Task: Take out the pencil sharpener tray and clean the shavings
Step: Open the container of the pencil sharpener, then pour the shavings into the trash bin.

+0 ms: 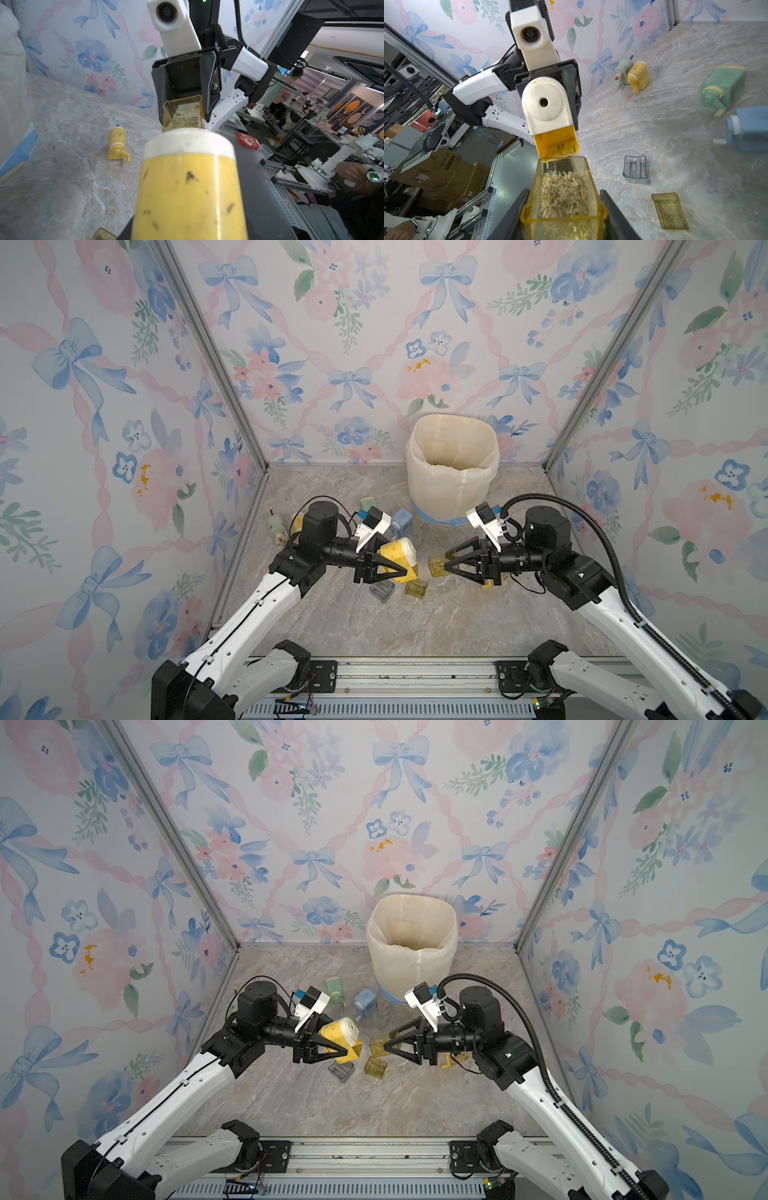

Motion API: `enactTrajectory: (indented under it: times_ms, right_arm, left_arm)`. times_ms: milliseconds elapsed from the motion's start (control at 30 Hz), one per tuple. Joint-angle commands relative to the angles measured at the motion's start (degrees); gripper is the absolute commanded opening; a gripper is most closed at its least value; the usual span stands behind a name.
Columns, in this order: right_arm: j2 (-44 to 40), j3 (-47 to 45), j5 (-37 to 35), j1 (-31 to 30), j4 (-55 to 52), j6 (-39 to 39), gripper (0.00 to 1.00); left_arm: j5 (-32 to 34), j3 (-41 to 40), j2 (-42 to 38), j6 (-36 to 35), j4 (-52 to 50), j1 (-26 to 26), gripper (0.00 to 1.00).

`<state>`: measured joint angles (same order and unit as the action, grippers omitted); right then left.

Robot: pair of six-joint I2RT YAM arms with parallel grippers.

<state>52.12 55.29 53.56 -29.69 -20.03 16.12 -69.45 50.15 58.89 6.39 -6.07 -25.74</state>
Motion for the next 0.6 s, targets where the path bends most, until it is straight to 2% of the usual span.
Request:
enactTrajectory:
  times_ms: [0,333,567]
  right_arm:
    - [-1.4,1.7,-0.1,0.8,-1.3,0.6,0.34]
    - [-0.1,3.6,-2.1,0.9,1.8,1.4,0.34]
    - [2.1,6.2,-3.5,1.0,3.8,1.7,0.34]
  left_arm:
    - [3.9,1.7,-0.7,0.0,0.5,1.4,0.0]
    - [23.3,4.1,3.3,7.0,1.4,5.8,0.0]
    - [46.1,2.0,3.2,10.6,1.6,5.8,0.0]
